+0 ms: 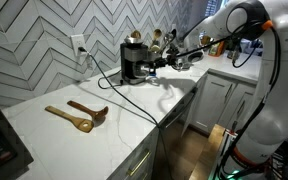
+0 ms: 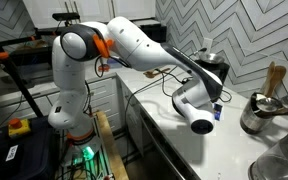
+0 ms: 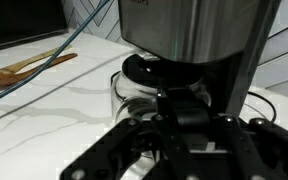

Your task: Pick up the coffee jar and slot it into the coffee machine

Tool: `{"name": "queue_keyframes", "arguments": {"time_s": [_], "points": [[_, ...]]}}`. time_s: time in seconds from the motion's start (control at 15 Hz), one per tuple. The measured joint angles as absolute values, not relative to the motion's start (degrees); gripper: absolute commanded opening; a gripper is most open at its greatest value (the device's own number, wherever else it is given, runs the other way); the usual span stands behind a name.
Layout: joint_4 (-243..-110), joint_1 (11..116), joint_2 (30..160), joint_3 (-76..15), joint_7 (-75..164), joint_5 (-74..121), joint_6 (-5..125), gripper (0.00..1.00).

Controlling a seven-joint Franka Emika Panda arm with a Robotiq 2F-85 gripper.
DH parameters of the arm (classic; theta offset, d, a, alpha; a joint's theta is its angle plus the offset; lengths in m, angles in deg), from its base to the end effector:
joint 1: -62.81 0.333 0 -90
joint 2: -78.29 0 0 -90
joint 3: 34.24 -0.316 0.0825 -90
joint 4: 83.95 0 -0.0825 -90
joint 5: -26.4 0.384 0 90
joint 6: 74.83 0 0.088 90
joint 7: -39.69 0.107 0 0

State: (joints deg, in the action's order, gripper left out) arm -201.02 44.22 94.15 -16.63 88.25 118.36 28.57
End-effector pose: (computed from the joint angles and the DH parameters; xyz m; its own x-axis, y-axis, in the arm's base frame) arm 0.5256 -0.2719 0.3405 -0.1463 -0.1526 -0.9774 -0.6836 0.7298 -0.0116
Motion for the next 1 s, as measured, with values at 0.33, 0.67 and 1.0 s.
{"name": "queue_keyframes", "arguments": {"time_s": [0.33,0.67,1.0], "points": [[-201.0,44.5,94.0,-16.9,88.2,118.6,29.6,0.08],[-201.0,44.5,94.1,-16.9,87.2,118.6,29.7,0.08],[-200.6,44.1,94.8,-16.9,83.2,118.6,29.2,0.08]]}}
